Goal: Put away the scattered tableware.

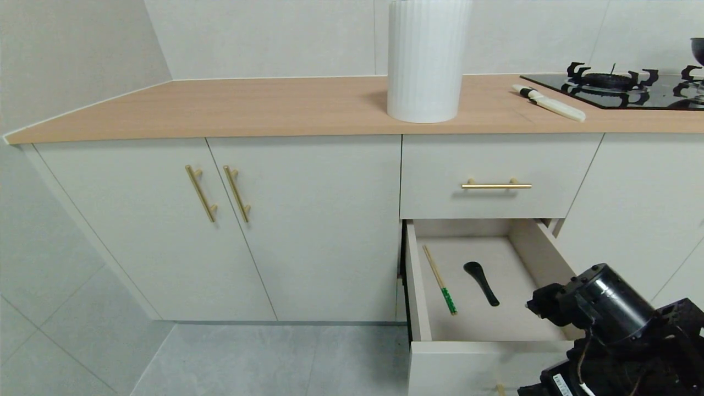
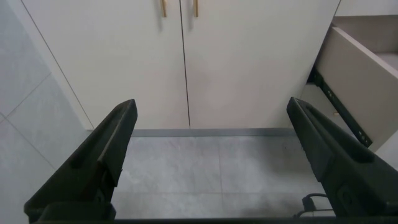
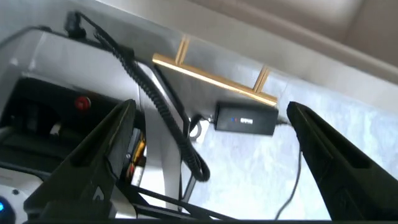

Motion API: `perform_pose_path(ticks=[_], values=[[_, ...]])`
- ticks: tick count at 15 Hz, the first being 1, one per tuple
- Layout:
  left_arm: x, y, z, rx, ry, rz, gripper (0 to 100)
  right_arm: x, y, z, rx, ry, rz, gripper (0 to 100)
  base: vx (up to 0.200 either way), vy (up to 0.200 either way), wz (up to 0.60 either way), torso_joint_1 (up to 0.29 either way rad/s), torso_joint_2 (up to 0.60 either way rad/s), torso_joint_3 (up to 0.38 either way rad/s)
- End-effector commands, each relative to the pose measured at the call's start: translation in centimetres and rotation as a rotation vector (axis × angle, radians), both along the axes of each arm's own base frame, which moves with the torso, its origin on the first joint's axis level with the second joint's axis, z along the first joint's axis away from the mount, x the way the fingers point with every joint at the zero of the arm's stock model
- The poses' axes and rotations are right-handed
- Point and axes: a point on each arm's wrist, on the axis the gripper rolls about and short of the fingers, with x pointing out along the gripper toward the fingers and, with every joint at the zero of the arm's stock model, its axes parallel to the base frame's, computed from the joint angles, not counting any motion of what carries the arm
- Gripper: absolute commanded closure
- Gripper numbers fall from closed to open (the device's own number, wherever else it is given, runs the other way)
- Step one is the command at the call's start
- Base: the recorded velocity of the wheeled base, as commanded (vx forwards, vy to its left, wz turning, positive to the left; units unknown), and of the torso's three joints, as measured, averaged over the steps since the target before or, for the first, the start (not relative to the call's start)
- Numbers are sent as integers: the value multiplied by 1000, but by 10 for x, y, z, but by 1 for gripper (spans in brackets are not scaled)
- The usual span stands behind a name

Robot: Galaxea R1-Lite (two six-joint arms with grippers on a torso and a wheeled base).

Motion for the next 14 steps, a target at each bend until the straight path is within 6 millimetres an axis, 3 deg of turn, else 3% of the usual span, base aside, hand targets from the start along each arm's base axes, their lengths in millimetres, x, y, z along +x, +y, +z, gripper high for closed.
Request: perform_pose_path(ticks=[1,14], values=[[0,0,0,0,1,0,0,10,4,-13,-30,47,-16,0,0,0,0,0,0,0],[0,0,0,0,1,0,0,65,2,-11,71,-61,-328,0,0,0,0,0,0,0]])
